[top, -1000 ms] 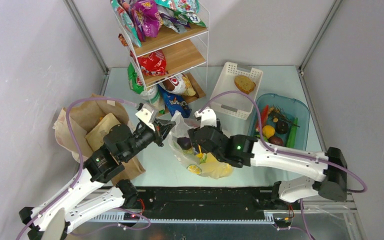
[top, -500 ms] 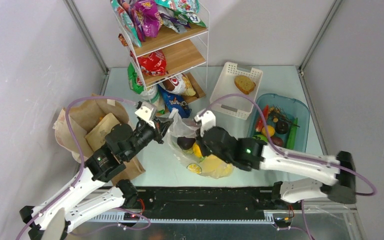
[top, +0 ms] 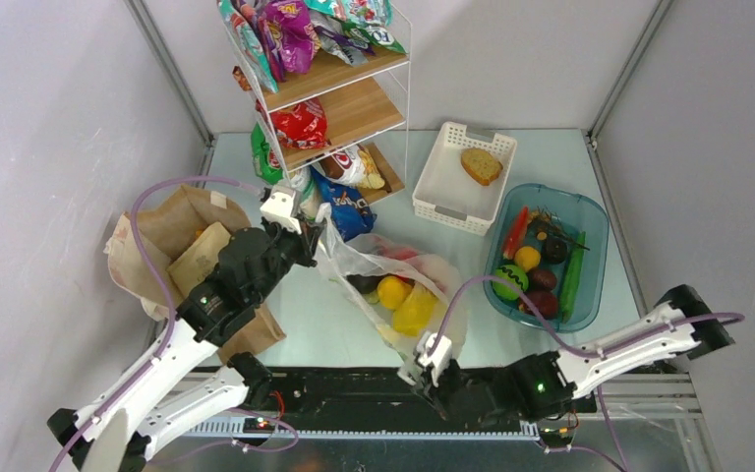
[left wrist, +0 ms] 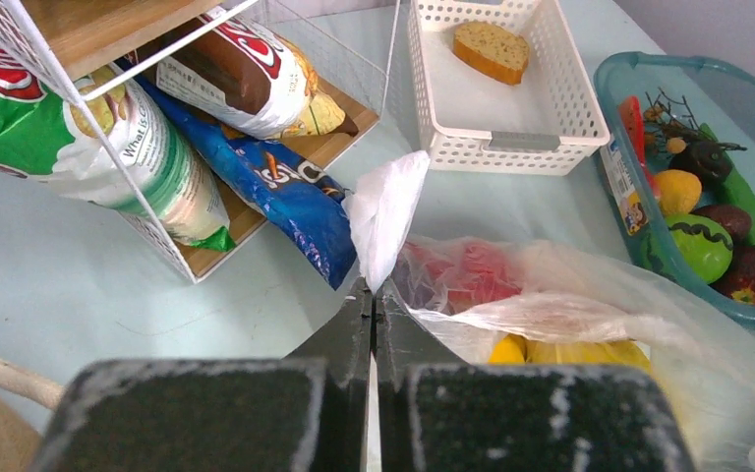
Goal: Untie the knot of the grocery bags and take out the mixed food
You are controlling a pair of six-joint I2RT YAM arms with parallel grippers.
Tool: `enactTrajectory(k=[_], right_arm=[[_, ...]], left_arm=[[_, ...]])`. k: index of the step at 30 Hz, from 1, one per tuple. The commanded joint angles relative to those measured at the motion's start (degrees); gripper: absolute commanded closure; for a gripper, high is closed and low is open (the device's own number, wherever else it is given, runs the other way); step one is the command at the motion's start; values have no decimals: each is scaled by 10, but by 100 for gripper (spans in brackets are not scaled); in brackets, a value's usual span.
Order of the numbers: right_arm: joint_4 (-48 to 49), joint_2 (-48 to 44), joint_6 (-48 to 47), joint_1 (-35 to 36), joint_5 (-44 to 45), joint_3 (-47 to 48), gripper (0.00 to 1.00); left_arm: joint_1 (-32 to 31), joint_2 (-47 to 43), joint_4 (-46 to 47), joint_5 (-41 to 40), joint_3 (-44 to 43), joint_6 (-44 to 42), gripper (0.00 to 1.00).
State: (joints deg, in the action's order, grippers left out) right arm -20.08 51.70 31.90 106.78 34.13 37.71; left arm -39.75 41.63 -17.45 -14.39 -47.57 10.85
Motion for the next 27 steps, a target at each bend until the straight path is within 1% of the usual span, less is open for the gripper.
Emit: enactTrajectory(k=[1, 3, 4, 7, 8, 9, 10, 11, 12, 13, 14, 16, 17, 18, 20, 22, 23, 25, 27], right_arm=[[-76, 12, 279, 71, 136, -50, 100], [-108, 22, 356, 85, 154, -65, 100], [-112, 24, 367, 86, 155, -66, 100], [-116, 24, 356, 88, 149, -61, 100], [-118, 21, 347, 88, 145, -58, 96], [-124, 9, 325, 87, 133, -49, 85], [-128, 2, 315, 87, 125, -44, 61], [-136, -15, 295, 87, 106, -35, 49], [-144, -34, 286, 86, 93, -31, 32], [-149, -43, 275, 84, 68, -22, 26], [-164, -58, 272, 84, 56, -17, 17], [-189, -79, 269, 77, -5, 5, 10], [-198, -84, 271, 68, -23, 12, 8], [-218, -92, 275, 63, -62, 25, 6], [-251, -98, 284, 44, -114, 49, 5], [-297, -97, 297, 28, -144, 79, 6], [-315, -95, 302, 24, -144, 90, 6], [-394, -89, 319, 22, -128, 125, 7], [-432, -88, 331, 22, -99, 162, 7]], left_arm=[[9, -16, 4, -6, -22, 17, 100], [9, -29, 4, 6, -21, 16, 100], [9, -40, 5, 21, -20, 16, 100], [8, -64, 5, 76, -7, 2, 100], [9, -76, 5, 109, -1, -3, 100], [8, -87, 3, 124, 11, -14, 100], [8, -93, 1, 166, 24, -20, 100], [9, -103, 1, 181, 30, -27, 100], [9, -108, -1, 198, 39, -29, 100], [9, -117, -3, 202, 41, -33, 100], [9, -121, -3, 202, 44, -35, 100], [8, -129, -3, 190, 44, -40, 100], [8, -131, -4, 185, 44, -41, 100], [8, -131, -4, 183, 43, -42, 100], [8, -131, -5, 184, 43, -43, 100], [9, -132, -6, 184, 43, -43, 100], [9, -132, -6, 182, 43, -43, 100], [9, -132, -7, 180, 43, -43, 100], [8, -133, -7, 179, 44, -43, 100]])
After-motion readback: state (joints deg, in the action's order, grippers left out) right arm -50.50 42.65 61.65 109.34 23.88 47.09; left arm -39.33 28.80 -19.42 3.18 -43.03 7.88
